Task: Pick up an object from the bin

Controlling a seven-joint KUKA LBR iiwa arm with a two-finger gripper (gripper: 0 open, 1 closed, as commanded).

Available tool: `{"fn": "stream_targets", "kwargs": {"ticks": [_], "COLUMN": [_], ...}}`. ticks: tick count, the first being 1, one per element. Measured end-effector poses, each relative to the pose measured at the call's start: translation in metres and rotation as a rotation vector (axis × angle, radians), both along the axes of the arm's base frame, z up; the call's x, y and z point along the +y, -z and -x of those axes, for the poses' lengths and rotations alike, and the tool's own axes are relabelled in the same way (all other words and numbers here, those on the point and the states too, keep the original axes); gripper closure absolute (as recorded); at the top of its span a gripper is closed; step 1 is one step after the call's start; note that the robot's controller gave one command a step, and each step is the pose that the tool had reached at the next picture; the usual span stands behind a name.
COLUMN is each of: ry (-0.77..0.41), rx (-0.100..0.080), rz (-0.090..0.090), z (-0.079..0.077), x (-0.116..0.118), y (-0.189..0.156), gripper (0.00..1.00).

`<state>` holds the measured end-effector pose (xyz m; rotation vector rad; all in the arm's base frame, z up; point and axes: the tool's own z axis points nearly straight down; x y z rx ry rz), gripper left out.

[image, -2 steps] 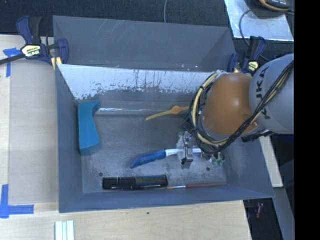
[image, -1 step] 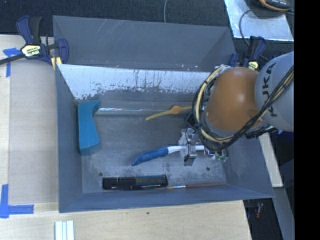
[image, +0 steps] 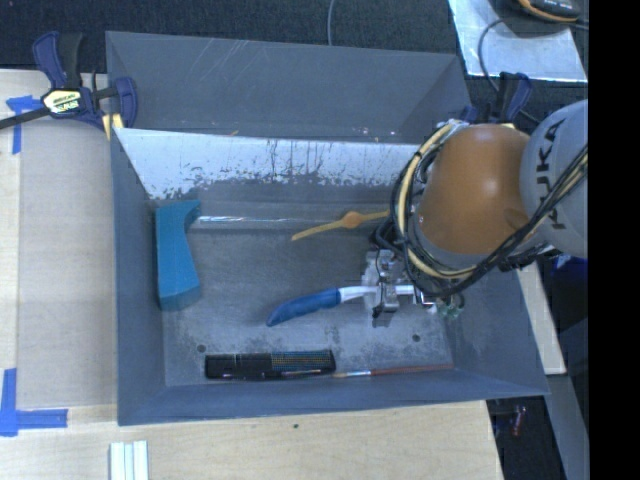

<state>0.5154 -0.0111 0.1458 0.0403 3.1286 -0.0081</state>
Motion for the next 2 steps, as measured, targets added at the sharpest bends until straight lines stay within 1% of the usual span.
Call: {"fn": "stream_targets", "kwargs": {"ticks": [2], "ry": [0.002], "rx": [0.006], "rz": [0.0], "z": [0.001], "x": [0.0], "y": [-0.062], "gripper": [1.0]}}
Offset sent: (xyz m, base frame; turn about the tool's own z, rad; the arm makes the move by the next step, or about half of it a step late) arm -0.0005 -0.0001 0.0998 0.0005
